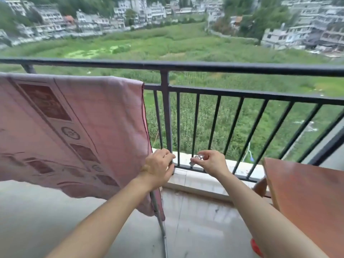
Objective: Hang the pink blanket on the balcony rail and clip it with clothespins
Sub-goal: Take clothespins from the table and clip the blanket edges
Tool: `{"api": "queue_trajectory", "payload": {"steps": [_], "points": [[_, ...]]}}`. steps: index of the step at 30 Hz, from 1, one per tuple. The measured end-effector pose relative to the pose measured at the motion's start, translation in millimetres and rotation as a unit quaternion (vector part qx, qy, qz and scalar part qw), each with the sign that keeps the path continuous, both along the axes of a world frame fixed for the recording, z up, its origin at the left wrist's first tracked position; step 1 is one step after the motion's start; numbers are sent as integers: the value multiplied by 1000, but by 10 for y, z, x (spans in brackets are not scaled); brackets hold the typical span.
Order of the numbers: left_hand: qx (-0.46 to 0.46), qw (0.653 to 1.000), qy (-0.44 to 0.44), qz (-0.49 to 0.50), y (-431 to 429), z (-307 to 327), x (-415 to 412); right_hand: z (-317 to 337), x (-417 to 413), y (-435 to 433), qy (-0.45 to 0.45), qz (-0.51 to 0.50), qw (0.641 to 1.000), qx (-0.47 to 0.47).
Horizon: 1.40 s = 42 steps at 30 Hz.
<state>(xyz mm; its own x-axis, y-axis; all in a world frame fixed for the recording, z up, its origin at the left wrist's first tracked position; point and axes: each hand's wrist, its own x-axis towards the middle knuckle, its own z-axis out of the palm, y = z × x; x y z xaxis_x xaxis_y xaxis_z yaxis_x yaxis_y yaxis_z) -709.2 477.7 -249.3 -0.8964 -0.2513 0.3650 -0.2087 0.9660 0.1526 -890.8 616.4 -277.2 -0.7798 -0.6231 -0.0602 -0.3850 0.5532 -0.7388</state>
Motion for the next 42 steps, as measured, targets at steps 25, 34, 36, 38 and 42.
{"api": "queue_trajectory", "payload": {"steps": [25, 34, 36, 38, 42], "points": [[64, 971, -94, 213, -720, 2467, 70, 1163, 251, -582, 106, 227, 946, -207], [122, 974, -21, 192, -794, 2370, 71, 1320, 278, -713, 213, 257, 912, -240], [127, 974, -22, 187, -799, 2371, 66, 1348, 287, -739, 231, 260, 907, -239], [128, 974, -25, 185, -802, 2368, 67, 1352, 287, -764, 246, 259, 903, -238], [136, 975, -24, 174, -807, 2381, 73, 1349, 270, -776, 259, 247, 899, -252]]}}
